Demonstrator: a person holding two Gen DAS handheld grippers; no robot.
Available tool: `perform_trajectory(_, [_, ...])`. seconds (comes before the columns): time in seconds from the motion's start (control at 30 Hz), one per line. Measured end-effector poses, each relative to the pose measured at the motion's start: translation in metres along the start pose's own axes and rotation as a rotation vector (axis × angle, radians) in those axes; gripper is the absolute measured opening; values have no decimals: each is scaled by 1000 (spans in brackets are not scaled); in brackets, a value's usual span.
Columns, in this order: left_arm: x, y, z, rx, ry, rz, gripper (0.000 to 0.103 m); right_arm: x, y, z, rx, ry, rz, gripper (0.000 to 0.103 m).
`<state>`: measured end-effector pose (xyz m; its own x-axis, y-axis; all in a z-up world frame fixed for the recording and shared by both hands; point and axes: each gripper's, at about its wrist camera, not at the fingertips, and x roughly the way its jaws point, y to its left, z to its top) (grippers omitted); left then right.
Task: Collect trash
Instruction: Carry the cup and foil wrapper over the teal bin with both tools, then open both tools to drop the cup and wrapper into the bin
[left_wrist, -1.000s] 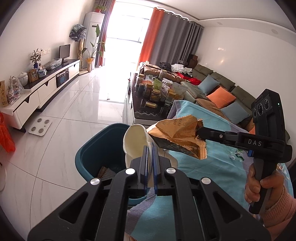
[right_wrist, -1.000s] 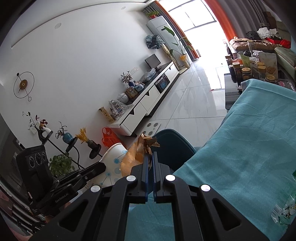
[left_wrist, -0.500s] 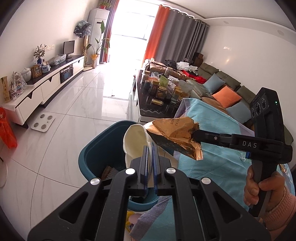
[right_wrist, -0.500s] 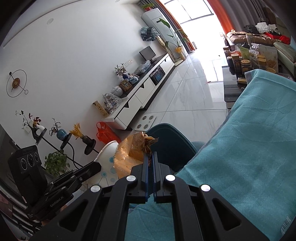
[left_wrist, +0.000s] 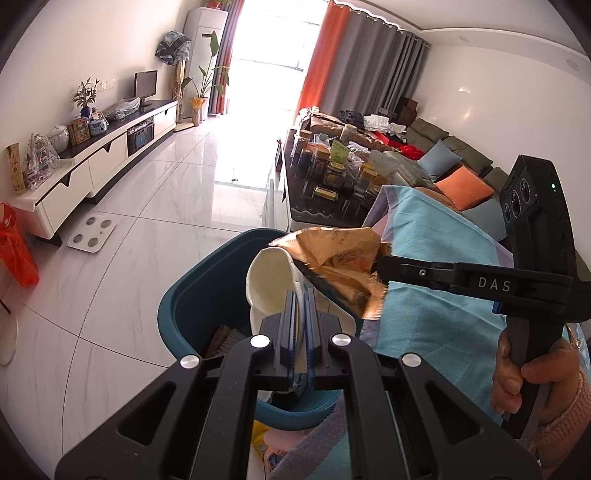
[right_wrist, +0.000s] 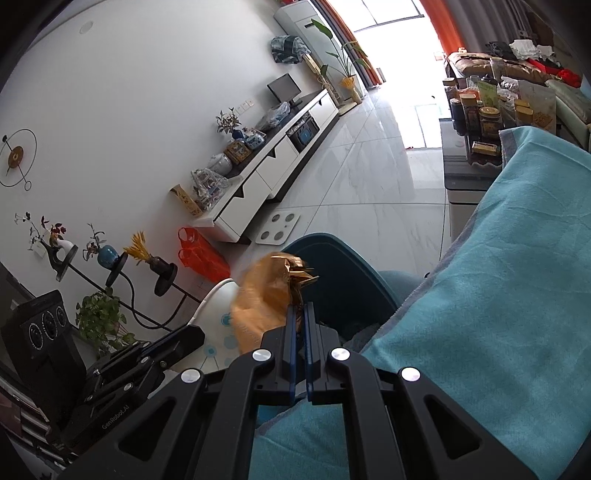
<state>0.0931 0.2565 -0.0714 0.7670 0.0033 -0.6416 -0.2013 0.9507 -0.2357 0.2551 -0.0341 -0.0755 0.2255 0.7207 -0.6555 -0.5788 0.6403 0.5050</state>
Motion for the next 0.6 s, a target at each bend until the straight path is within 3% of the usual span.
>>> perform_trajectory(0.27, [35,9,-2,-29,44,5,5,20,6,2,-18,59,-23,9])
perform_trajectory(0.3, [40,12,-4,-37,55,-1,8,21,6,2,-18,64,-24,12])
perform_trajectory(0.33, [48,14,-5,-46,71,-13,20,23,5,1,-18,68,-25,20])
perform_trajectory(0.37, [56,17,-8,-58,81,-1,25,24,4,0,-18,75,-26,22])
perform_trajectory(0.6, [83,24,-23,-117,108,5,27,20,0,-3,-15,73,-8,22])
